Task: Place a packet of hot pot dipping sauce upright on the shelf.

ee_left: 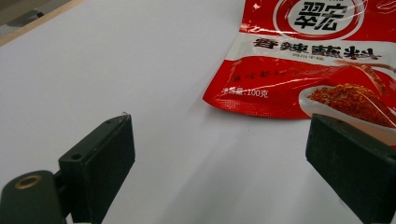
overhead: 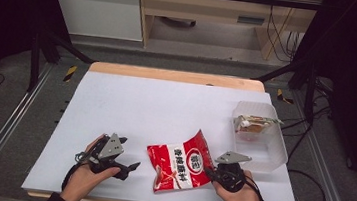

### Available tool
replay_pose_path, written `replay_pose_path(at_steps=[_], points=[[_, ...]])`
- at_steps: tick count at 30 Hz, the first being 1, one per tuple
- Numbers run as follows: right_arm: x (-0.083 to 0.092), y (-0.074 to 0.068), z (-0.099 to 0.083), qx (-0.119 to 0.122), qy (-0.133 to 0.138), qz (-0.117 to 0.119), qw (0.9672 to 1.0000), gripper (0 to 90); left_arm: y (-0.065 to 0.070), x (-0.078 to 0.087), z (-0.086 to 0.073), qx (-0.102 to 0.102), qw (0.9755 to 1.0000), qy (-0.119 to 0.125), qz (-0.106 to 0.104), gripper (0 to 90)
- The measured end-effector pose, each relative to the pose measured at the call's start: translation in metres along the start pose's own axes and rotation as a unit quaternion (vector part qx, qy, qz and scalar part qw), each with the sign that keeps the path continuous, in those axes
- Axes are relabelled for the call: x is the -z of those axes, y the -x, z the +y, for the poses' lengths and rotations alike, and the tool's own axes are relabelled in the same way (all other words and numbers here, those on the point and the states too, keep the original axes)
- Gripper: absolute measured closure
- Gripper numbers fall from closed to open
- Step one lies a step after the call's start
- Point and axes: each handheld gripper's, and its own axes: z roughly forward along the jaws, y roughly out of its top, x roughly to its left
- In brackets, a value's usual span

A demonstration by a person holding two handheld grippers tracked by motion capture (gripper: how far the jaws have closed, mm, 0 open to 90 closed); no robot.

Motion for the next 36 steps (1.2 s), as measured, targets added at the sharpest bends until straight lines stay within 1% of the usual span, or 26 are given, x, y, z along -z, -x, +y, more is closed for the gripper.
replay_pose_path(at_steps=[3,4,5,8,9,10,12,13,15,19,23,26,27,29,31,32,34,36], points=[[0.0,-0.001,0.009,0.007,0.003,0.005,1.0,89.7,-0.001,0.001,0.0,0.0,1.0,0.0,0.0,7.9],[0.0,-0.002,0.012,0.013,0.004,0.004,0.9999,90.0,-0.001,0.002,0.001,0.0,1.0,0.002,-0.001,8.0],[0.002,-0.004,0.02,0.025,0.003,0.002,0.9997,90.0,-0.001,0.003,0.001,-0.001,1.0,0.002,-0.002,8.0],[0.005,-0.006,0.035,0.043,0.004,-0.003,0.9991,90.0,-0.004,0.006,0.003,0.001,1.0,0.005,0.002,8.1],[0.007,-0.005,0.042,0.054,0.006,-0.004,0.9985,90.0,-0.005,0.007,0.003,0.001,1.0,0.005,0.002,8.1],[0.008,-0.005,0.047,0.058,0.008,-0.003,0.9983,90.0,-0.006,0.008,0.003,0.002,1.0,0.005,0.002,8.1],[0.01,-0.005,0.06,0.068,0.006,-0.001,0.9977,90.0,-0.008,0.01,0.004,0.003,1.0,0.007,0.002,8.2],[0.01,-0.005,0.066,0.073,0.007,0.004,0.9973,90.0,-0.008,0.011,0.004,0.002,1.0,0.007,0.002,8.1],[0.01,-0.005,0.076,0.084,0.002,0.007,0.9964,90.0,-0.01,0.012,0.005,0.001,1.0,0.006,0.002,8.1],[0.01,-0.006,0.096,0.115,-0.005,0.012,0.9933,90.0,-0.014,0.016,0.01,-0.002,1.0,0.003,-0.003,8.5],[0.01,-0.008,0.115,0.142,-0.006,0.021,0.9896,90.0,-0.021,0.021,0.015,-0.007,0.9999,-0.004,-0.006,8.5],[0.011,-0.009,0.126,0.158,-0.003,0.024,0.9872,90.0,-0.027,0.026,0.023,-0.019,0.9998,-0.008,-0.001,9.1],[0.012,-0.011,0.13,0.162,0.001,0.028,0.9864,90.0,-0.028,0.027,0.025,-0.02,0.9998,-0.008,0.0,9.2],[0.013,-0.012,0.135,0.167,0.006,0.033,0.9854,90.0,-0.031,0.031,0.03,-0.023,0.9997,-0.006,0.003,9.8],[0.015,-0.013,0.139,0.177,0.007,0.037,0.9836,90.0,-0.034,0.034,0.036,-0.028,0.9996,-0.006,0.004,10.2],[0.015,-0.014,0.14,0.177,0.007,0.038,0.9834,90.0,-0.035,0.036,0.04,-0.03,0.9995,-0.004,0.005,10.6],[0.016,-0.016,0.143,0.184,0.011,0.041,0.9821,90.0,-0.037,0.037,0.045,-0.03,0.9995,-0.001,0.006,11.3],[0.018,-0.017,0.146,0.192,0.013,0.043,0.9803,90.0,-0.039,0.039,0.05,-0.035,0.9994,-0.001,0.008,11.8]])
